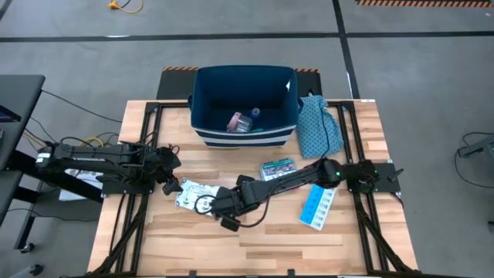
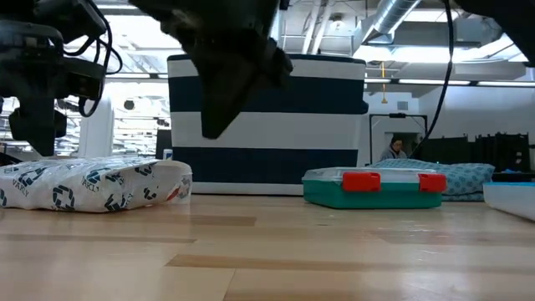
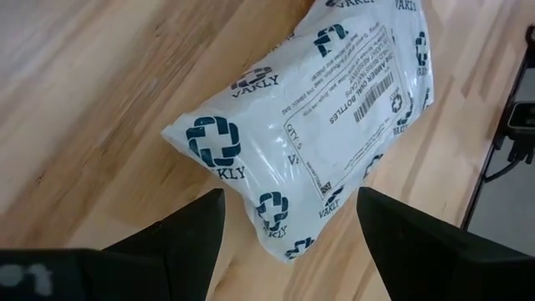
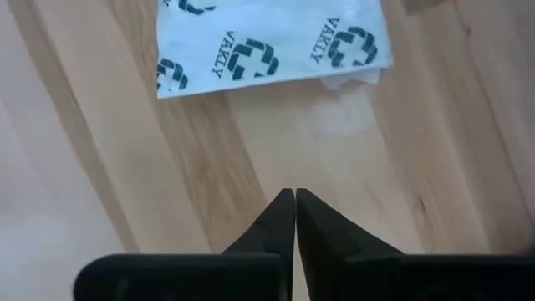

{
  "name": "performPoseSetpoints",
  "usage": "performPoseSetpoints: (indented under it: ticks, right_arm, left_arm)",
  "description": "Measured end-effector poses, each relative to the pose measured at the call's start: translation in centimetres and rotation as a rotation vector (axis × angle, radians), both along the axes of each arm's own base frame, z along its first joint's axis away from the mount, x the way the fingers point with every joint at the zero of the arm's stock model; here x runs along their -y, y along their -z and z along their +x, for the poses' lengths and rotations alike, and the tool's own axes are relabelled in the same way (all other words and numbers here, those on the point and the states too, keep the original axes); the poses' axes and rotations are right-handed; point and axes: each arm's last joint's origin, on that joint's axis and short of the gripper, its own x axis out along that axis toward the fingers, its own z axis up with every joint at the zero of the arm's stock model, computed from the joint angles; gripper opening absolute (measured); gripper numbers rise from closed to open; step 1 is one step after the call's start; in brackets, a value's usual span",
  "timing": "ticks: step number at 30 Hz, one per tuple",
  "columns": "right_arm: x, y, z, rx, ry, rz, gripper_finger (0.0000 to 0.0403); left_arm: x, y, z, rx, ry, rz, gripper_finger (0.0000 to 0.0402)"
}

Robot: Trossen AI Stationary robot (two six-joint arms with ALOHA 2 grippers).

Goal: Pick & place medical supplies in basket/bin

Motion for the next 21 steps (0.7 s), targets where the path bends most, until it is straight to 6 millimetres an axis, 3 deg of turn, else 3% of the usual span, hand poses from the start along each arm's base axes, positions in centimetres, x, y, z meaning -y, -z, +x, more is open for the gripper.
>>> performPoseSetpoints:
  ticks: [5,16,21]
  right_arm:
    - [0.2,0.9,0.4,-0.005,-0.003,-0.004,0.0002]
    - [1.2,0.8,0.8,0.002,0.009,-0.008,0.0]
    - [1.1,0.8,0.8,0.005,0.006,-0.006,0.0]
  left_arm:
    - [0.4,0.0,0.0,0.0,0.039,0.006,0.0261]
    - [0.9,0.2,-0.2,-0.031,0.038,0.026,0.0261]
    - [0.9,1.4,-0.5,-0.078,0.027,0.016,0.0261]
